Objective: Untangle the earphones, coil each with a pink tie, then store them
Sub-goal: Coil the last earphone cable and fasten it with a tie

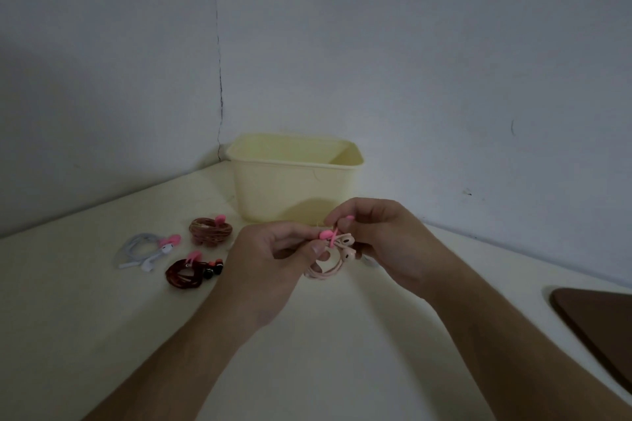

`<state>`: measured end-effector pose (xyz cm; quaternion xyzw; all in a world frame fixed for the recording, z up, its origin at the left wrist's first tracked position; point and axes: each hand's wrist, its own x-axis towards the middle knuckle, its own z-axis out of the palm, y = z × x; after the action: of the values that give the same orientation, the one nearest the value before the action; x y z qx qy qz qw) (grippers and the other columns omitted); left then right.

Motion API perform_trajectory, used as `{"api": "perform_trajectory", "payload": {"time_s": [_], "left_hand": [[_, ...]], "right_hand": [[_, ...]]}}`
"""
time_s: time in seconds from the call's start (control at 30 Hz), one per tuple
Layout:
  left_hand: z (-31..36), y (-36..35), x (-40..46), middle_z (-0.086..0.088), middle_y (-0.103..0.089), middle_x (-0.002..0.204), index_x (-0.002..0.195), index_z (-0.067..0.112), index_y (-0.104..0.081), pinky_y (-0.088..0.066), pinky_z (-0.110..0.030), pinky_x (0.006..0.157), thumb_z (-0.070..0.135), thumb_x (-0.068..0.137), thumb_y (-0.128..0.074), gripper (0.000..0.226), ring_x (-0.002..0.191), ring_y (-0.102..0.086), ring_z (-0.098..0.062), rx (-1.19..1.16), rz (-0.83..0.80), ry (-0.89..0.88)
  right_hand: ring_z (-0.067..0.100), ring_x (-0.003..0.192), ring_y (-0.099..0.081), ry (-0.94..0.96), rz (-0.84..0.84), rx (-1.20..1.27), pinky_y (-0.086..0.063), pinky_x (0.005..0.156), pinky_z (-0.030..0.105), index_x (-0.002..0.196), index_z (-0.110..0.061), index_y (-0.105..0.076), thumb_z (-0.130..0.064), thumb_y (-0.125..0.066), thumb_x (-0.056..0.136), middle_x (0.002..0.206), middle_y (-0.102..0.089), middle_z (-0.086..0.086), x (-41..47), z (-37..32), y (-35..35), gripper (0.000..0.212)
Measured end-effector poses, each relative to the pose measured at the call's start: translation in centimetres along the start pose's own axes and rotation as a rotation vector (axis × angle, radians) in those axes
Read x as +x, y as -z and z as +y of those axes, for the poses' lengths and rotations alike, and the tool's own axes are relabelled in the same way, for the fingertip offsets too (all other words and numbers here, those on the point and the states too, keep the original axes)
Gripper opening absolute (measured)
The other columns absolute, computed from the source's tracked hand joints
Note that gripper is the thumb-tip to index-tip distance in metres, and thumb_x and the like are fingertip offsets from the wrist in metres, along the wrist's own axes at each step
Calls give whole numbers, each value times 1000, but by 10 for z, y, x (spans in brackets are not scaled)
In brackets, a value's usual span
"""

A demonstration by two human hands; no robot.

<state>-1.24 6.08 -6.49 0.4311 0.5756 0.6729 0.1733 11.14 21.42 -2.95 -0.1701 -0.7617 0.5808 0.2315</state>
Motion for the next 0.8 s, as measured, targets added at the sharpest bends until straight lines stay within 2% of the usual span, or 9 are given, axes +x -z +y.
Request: {"api": "perform_trajectory", "payload": {"time_s": [0.1,0.2,0.33,0.43,0.5,0.57,0.67,0.8], "left_hand": [[3,-1,-1,-5,-82,88,100,10,-82,-55,-17,66,-2,91,-73,17,71,-74,-10,-27,22,-17],[6,-2,-1,-4,-82,87,97,7,-81,-47,-7,59,-2,90,-74,14,63,-69,1,-68,75,-24],[5,-1,1,-4,-82,87,99,7,-81,-44,-6,57,-2,91,-74,13,57,-64,4,-45,117,-46],[1,0,3,0,-82,89,98,12,-81,-52,-12,66,1,91,-75,14,72,-74,-3,-15,144,-62],[-3,0,3,3,-82,92,99,17,-81,-60,-28,80,4,92,-75,15,87,-79,-12,26,148,-85],[-5,1,2,6,-82,94,99,23,-80,-61,-39,86,6,93,-75,19,92,-79,-15,68,152,-110],[-4,1,1,12,-81,94,98,31,-80,-61,-39,87,8,94,-75,23,92,-78,-9,146,176,-132],[-2,3,0,21,-79,91,100,32,-81,-61,-34,85,12,94,-75,21,90,-75,-1,255,209,-143]], "right_hand": [[20,70,-57,6,11,21,-43,60,32,99,7,-72,5,-62,99,84,-67,19,-1,4,-5,10],[23,74,-62,-15,-34,12,-47,60,30,101,10,-69,3,-62,99,87,-71,19,-2,5,-10,10],[23,76,-65,-25,-59,53,-52,61,30,100,7,-71,-2,-63,101,89,-74,19,-4,4,-17,12],[23,80,-71,-44,-27,109,-55,63,28,99,-1,-75,-2,-63,101,92,-77,17,-5,3,-23,12],[21,84,-75,-74,-15,144,-56,66,26,100,-5,-78,-2,-64,100,94,-79,16,-6,4,-26,15],[21,89,-77,-104,-29,182,-57,70,25,103,-6,-80,-2,-62,100,99,-80,16,-7,4,-28,18],[24,90,-76,-134,-43,233,-60,71,27,103,-7,-81,1,-60,100,101,-80,17,-8,5,-28,23],[25,84,-75,-139,-48,256,-61,71,29,104,-2,-78,8,-60,96,99,-79,20,-6,3,-25,22]]}}
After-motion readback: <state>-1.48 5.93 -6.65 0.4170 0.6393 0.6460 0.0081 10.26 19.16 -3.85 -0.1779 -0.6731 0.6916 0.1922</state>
